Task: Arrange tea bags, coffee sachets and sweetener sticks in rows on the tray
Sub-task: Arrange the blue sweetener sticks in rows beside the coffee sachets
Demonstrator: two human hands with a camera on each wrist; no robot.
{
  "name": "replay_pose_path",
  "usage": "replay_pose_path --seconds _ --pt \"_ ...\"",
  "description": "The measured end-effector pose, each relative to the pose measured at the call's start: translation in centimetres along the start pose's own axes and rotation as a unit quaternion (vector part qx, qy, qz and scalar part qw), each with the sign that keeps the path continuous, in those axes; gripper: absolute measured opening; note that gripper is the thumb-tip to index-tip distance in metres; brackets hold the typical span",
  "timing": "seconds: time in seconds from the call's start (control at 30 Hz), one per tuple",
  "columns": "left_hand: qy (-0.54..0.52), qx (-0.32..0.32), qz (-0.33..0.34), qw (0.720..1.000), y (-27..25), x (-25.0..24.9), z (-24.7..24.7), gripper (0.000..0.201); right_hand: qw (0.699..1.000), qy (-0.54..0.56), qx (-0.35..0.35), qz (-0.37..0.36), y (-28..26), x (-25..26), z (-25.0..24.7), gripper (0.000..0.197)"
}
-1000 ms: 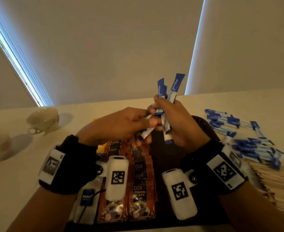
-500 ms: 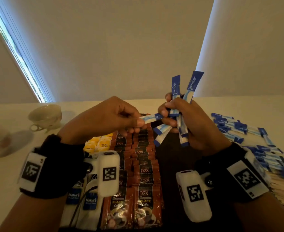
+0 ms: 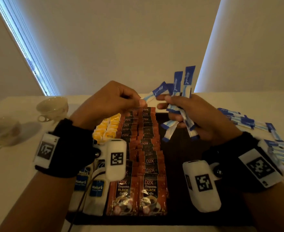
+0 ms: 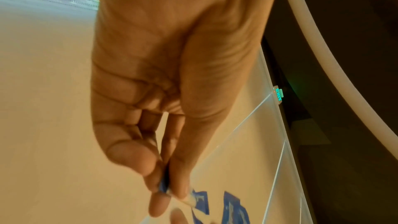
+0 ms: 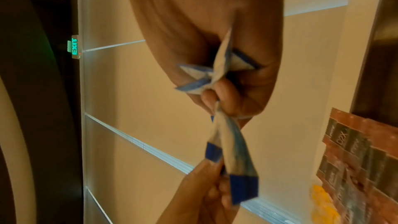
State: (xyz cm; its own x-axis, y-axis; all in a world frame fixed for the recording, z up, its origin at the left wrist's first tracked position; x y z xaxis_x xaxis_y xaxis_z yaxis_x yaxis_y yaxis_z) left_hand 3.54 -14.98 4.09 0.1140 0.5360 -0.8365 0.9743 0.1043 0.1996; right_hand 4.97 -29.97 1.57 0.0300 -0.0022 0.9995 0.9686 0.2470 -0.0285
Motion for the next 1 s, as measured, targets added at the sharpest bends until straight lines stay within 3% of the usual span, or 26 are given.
replay_pose_path --seconds 0.17,0.3,0.4,0.47,0.57,0.7,0.83,1.0 --pt "0.037 0.017 0.027 0.999 -0.3 -0.6 2.1 0.015 0.999 -0.037 -0.002 -0.006 -0.1 -1.0 1.2 0.013" --pt "0.06 0.059 0.034 0.996 -1.0 -1.2 3.1 0.032 1.0 -0.022 0.01 0.006 -0.1 -0.9 1.0 0.015" --pt "0.007 0.0 0.033 0.999 -1.0 -1.9 1.6 0.047 0.995 -0.017 0.088 0.042 -0.6 -1.1 1.8 0.015" --pt "-0.01 -0.022 0.032 0.999 -0.9 -2.2 1.4 0.042 0.987 -0.05 0.143 0.048 -1.2 -1.4 2.5 0.012" --pt "-0.015 0.008 0.018 1.0 -1.2 -2.1 2.5 0.025 0.978 -0.089 0.179 0.053 -1.6 -2.0 3.2 0.012" --pt "-0.032 0.055 -0.022 0.998 -1.5 -1.3 2.8 0.02 0.975 -0.113 0.182 0.054 -1.6 -2.3 3.5 0.016" --pt "-0.062 0.03 -0.01 0.998 -1.4 -1.9 1.7 0.013 0.974 -0.122 0.185 0.047 -1.8 -2.2 3.2 0.019" --pt "-0.075 0.034 0.003 0.997 -1.5 -2.6 2.1 0.019 0.967 -0.148 0.204 0.045 -2.2 -2.0 2.8 0.017"
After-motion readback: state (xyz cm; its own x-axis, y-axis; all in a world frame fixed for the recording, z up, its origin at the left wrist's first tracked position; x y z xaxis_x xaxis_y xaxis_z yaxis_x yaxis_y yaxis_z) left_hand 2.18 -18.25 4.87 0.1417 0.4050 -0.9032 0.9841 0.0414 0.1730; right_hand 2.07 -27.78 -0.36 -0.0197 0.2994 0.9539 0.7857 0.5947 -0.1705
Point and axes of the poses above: each hand's wrist, its own y-axis towards the middle knuckle, its own z-axis out of the palm, x = y × z, the point moved 10 cm from there along y, towards the middle knuckle, and after that the axes turned 11 degrees about -x, right-handed, at the moved point
